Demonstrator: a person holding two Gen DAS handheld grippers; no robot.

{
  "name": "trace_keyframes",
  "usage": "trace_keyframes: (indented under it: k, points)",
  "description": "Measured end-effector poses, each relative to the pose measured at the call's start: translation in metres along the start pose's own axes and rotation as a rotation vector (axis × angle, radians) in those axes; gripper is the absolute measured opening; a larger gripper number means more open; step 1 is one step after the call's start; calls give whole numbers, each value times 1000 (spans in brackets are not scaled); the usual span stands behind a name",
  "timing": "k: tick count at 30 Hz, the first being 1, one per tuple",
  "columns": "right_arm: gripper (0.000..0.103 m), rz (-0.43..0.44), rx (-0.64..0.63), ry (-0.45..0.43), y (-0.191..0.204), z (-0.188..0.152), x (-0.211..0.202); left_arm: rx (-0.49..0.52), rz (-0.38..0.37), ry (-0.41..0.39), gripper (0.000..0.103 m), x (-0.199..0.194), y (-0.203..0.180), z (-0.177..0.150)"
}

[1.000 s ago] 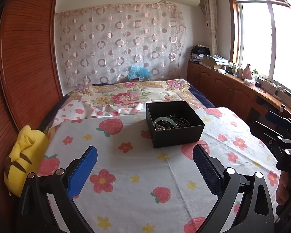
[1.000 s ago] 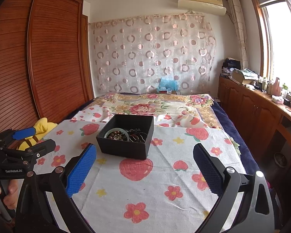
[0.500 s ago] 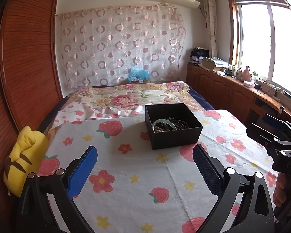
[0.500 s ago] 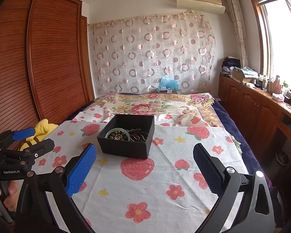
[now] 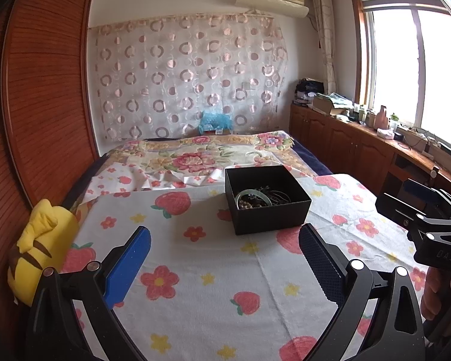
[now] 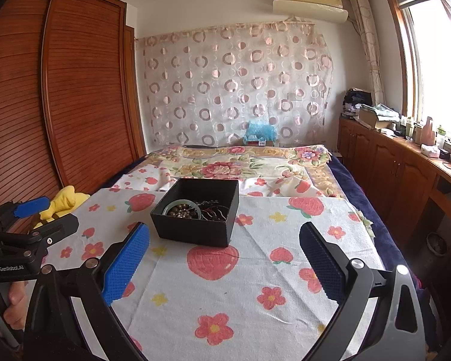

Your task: Organize jewelry

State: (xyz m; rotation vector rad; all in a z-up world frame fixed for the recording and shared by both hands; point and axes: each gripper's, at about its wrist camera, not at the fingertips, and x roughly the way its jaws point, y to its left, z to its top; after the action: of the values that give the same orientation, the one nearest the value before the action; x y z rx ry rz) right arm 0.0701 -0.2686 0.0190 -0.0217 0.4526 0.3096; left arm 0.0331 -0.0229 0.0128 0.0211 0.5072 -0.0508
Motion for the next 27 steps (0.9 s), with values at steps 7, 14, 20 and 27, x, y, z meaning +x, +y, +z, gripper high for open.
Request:
trace_keyframes:
  k: [7, 14, 20, 27]
  points:
    - [100, 1, 1, -2, 2, 0, 0, 0, 2, -1, 95, 0, -1, -1]
    - [100, 0, 1, -1, 2, 0, 0, -2, 3, 0, 95, 0, -1, -1]
    - [100, -1, 0, -4, 1, -1, 0, -3, 6, 1, 95, -2, -1, -1]
    - [100, 1, 4, -3, 0, -1, 0, -4, 5, 2, 95, -2, -1, -1]
